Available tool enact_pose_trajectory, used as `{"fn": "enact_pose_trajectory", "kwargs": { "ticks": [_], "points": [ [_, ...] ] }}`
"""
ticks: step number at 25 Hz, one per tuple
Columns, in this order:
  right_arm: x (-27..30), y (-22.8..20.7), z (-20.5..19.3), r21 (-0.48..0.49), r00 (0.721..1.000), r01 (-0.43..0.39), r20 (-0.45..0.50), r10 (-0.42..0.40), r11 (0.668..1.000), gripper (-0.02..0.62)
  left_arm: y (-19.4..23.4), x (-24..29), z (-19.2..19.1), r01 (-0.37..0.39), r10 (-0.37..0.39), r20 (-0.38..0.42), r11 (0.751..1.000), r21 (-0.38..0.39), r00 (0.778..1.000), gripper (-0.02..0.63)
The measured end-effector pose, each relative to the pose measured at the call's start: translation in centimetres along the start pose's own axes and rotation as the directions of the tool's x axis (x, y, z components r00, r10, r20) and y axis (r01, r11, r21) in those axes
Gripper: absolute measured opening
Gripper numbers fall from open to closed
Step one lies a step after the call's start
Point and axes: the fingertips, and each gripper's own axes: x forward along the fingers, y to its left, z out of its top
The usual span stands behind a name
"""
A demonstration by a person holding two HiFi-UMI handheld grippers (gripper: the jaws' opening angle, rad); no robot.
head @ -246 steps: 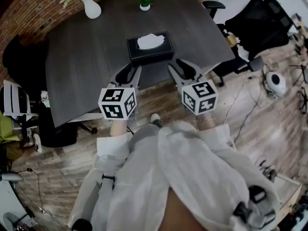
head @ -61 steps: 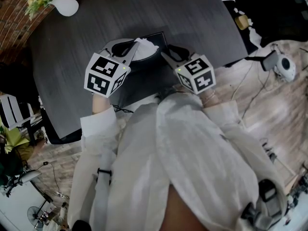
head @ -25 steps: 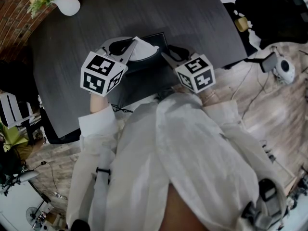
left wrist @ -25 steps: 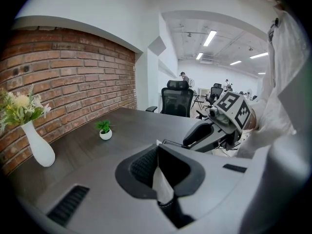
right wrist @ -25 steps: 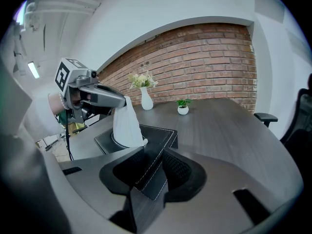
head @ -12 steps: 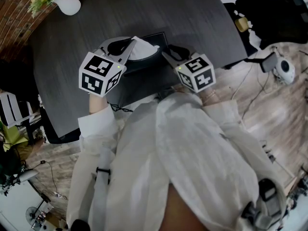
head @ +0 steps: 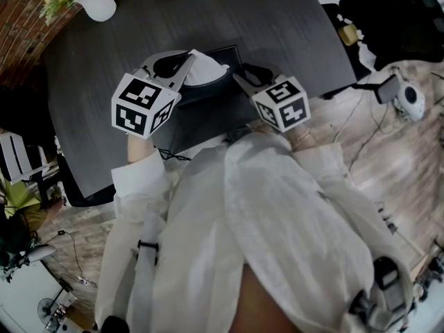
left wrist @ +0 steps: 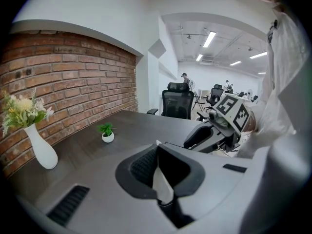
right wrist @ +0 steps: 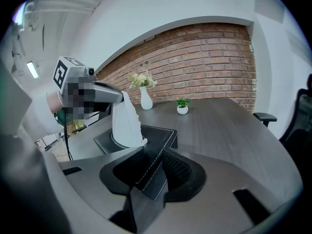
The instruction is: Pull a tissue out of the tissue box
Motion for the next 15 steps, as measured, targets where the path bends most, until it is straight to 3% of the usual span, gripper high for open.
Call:
{"fn": "enact_pose_trajectory", "kwargs": {
  "ticks": [15],
  "points": [
    [0.02, 0.09, -0.02, -0.001, 1.000, 0.001, -0.003, -0.001, 1.000, 0.118, 0.40, -0.49, 0.86, -0.011, 0.011, 0.010, 1.000, 0.021, 1.000, 0.005]
  ]
}}
